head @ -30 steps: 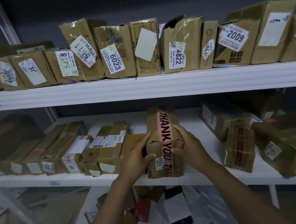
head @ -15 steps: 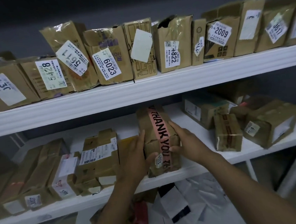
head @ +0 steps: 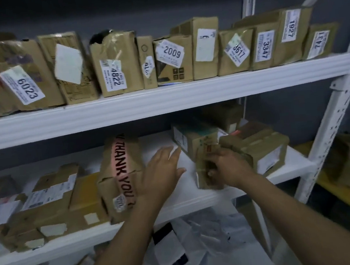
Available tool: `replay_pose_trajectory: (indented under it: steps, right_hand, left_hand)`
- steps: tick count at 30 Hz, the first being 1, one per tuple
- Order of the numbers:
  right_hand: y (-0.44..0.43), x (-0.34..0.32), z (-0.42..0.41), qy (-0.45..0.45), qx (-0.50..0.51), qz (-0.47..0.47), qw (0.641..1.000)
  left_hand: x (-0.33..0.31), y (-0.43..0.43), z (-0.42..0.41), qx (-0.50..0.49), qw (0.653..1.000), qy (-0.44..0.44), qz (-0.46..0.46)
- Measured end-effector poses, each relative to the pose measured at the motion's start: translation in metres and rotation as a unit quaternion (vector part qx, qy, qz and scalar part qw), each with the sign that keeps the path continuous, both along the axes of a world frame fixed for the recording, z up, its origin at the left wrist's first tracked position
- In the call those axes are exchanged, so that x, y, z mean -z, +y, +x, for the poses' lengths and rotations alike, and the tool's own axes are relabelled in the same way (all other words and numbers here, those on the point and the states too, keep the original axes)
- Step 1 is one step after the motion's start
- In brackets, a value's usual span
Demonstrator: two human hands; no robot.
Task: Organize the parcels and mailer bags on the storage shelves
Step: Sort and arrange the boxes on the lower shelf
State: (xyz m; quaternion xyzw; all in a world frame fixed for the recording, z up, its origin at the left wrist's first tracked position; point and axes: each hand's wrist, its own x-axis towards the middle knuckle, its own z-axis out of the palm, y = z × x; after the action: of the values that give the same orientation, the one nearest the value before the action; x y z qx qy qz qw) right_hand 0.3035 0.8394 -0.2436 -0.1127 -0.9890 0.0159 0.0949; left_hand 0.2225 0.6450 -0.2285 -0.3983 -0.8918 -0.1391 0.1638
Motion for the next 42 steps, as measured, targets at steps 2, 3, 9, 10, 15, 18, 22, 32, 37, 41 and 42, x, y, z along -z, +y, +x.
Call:
replay_pose_trajectory:
  steps: [2, 3, 9, 10, 15, 18, 22, 32, 37, 41, 42]
  right_hand:
    - [0.029, 0.003, 0.007, 0.007, -0.024, 0.011, 1.000]
    - [0.043, 0.003, 0.011, 0.012, -0.044, 0.012, 0.999]
    - [0.107, -0.004, 0.030, -0.007, -0.082, -0.048, 0.995]
    - [0.114, -0.003, 0.031, -0.015, -0.077, -0.051, 0.996]
    - [0.127, -0.002, 0.030, -0.068, -0.138, -0.187, 0.970]
    - [0.122, 0.001, 0.025, -0.029, -0.164, -0.222, 0.961]
    - [0.101, 0.005, 0.019, 0.044, -0.140, -0.386, 0.911]
    - [0.065, 0.014, -0.003, 0.071, -0.091, -0.668, 0.735]
    - [0.051, 0.010, -0.003, 0.106, -0.114, -0.700, 0.697]
    - [0.038, 0.012, -0.005, 0.117, -0.124, -0.690, 0.704]
    - [0.035, 0.013, -0.006, 0.116, -0.127, -0.695, 0.698]
  left_hand:
    - [0.014, 0.029, 0.011, -0.019, 0.999, -0.039, -0.002]
    - [0.021, 0.044, 0.016, -0.028, 0.998, -0.060, -0.004]
    - [0.041, 0.109, 0.041, -0.139, 0.973, -0.183, 0.019]
    - [0.043, 0.118, 0.043, -0.155, 0.966, -0.203, 0.030]
    - [0.047, 0.146, 0.047, -0.192, 0.930, -0.292, 0.116]
    - [0.050, 0.139, 0.050, -0.200, 0.904, -0.316, 0.208]
    - [0.054, 0.114, 0.059, -0.182, 0.836, -0.366, 0.366]
    - [0.054, 0.058, 0.056, -0.061, 0.785, -0.470, 0.399]
    - [0.037, 0.051, 0.049, -0.036, 0.786, -0.483, 0.383]
    - [0.033, 0.050, 0.041, -0.041, 0.760, -0.498, 0.414]
    - [0.038, 0.050, 0.037, -0.052, 0.758, -0.489, 0.428]
